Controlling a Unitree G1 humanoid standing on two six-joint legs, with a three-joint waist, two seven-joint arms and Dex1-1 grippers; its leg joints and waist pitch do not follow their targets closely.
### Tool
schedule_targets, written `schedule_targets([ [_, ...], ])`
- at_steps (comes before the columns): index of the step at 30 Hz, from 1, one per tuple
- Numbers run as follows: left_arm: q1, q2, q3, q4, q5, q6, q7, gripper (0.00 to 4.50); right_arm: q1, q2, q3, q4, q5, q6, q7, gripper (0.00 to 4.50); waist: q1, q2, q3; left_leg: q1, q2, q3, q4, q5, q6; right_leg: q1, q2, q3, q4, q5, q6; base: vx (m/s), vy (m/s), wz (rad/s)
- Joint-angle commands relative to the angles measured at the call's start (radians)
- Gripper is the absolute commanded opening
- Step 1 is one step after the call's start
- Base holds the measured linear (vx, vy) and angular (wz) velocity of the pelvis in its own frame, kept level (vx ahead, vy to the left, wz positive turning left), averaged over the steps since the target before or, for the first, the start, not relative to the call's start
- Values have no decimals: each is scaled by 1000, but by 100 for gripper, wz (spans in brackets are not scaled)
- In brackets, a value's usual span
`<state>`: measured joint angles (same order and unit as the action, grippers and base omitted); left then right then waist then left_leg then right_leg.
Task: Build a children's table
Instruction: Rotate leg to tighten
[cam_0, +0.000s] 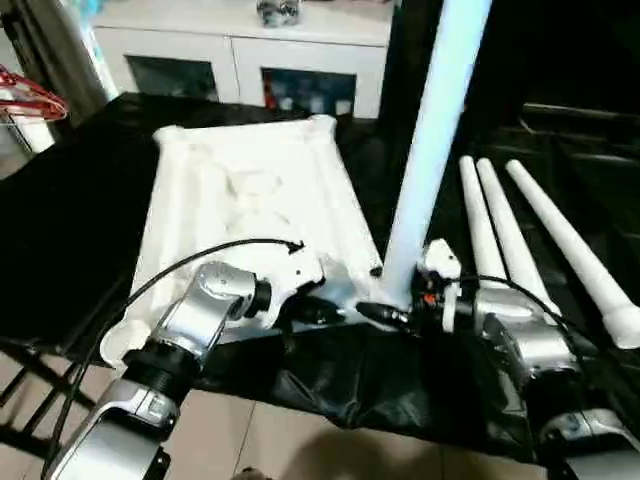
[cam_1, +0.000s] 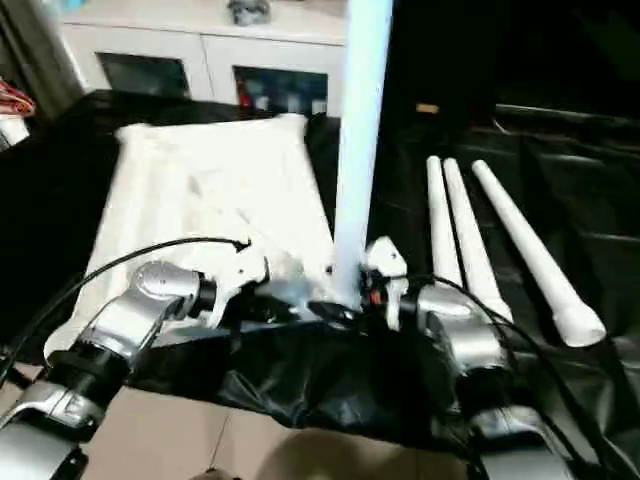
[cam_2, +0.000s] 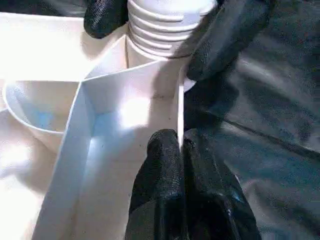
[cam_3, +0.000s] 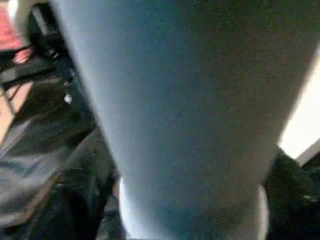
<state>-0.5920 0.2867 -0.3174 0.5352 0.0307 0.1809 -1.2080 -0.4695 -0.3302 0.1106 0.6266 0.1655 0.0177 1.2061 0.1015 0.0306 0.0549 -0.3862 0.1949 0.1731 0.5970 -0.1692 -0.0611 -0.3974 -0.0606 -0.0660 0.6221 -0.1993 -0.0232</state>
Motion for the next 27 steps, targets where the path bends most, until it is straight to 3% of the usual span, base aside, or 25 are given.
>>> schedule_targets([
  [1,-26,-12,3,-23,-23,-23,3,0,28,23,92,-49,10,32,112,344,-1,-4,-70,17,43,-10,-67,-194,82,52,-82,49,-79,-136,-230,0,0,0],
  [6,-29,0,5,-13,-24,-32,-13,0,43,7,108,-87,4,58,131,299,-2,-5,-67,17,42,-10,-68,-205,74,49,-83,47,-84,-172,-230,0,0,0],
  [13,-24,-24,19,-8,-21,-37,48,0,44,45,102,-79,-15,75,57,286,-2,-8,-67,17,42,-10,-68,-196,71,47,-83,47,-83,-175,-225,0,0,0],
  [16,-39,-72,42,17,-3,-20,167,0,-4,116,70,46,-85,35,-177,286,-13,-8,-61,21,39,-12,-74,-243,43,42,-87,47,-93,-269,-210,0,0,0],
  [17,-39,-72,42,17,-3,-20,167,0,-4,116,70,46,-85,35,-177,285,-18,-7,-59,23,38,-13,-75,-258,31,39,-86,46,-94,-299,-207,0,0,0],
  [18,-46,-90,48,25,3,-11,207,0,-29,145,55,101,-110,20,-288,284,-24,-11,-57,20,35,-15,-77,-277,22,46,-88,44,-101,-359,-186,0,0,0],
  [19,-56,-113,53,35,16,1,264,0,-62,182,30,167,-121,17,-412,284,-29,-10,-58,21,37,-16,-78,-272,12,40,-89,47,-100,-367,-179,0,0,0],
  [21,-72,-148,61,46,29,25,342,0,-110,234,-11,249,-119,20,-570,283,-50,-8,-55,22,34,-20,-82,-302,-11,39,-86,43,-101,-404,-172,0,0,0],
  [25,-92,-197,78,53,43,57,448,0,-164,296,-53,321,-104,30,-720,281,-53,-10,-58,26,30,-17,-75,-309,11,35,-87,47,-113,-417,-158,0,0,0],
  [27,-98,-227,88,49,50,72,501,0,-193,321,-56,360,-126,11,-797,281,-54,-9,-61,18,32,-17,-77,-274,18,39,-83,47,-103,-350,-170,0,0,0],
])
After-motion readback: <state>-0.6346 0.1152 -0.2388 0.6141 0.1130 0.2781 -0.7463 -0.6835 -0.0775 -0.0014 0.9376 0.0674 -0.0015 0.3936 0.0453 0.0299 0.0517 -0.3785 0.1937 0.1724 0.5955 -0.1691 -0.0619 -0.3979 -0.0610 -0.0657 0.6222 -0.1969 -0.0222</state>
